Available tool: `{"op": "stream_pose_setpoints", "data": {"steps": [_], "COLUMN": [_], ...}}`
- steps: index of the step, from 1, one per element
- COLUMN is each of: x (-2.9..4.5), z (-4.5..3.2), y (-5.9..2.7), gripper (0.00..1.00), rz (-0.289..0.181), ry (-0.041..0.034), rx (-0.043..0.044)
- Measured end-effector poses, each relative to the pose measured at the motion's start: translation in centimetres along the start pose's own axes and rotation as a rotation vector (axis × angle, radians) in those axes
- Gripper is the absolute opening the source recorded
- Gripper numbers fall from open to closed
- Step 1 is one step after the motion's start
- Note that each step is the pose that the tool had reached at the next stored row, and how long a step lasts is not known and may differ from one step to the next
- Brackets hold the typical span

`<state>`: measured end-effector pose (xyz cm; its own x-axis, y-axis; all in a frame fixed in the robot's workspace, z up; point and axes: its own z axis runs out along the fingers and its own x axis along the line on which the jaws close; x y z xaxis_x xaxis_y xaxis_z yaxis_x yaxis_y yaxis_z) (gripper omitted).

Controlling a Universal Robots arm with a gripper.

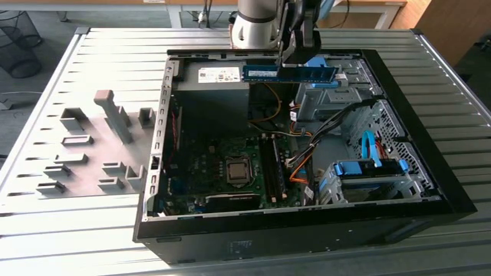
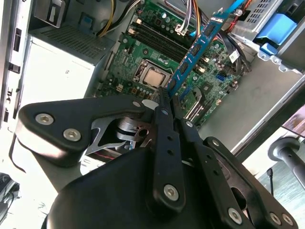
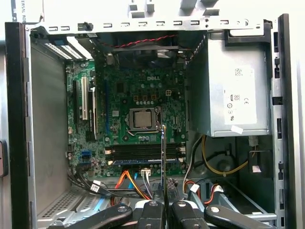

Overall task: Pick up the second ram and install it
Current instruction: 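Insert the second ram into the second slot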

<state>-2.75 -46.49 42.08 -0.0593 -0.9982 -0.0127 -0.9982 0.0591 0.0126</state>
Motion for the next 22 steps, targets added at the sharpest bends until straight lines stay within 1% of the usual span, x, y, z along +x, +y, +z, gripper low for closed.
{"op": "stream_pose_setpoints", "data": {"steps": [14,22], "x": [0.0,0.0], "z": [0.05,0.1], "y": [0.0,0.0], "gripper": [0.14,0.14], "rz": [0.034,0.072], "ry": [-0.0004,-0.0009], "rx": [0.0004,0.0009]}}
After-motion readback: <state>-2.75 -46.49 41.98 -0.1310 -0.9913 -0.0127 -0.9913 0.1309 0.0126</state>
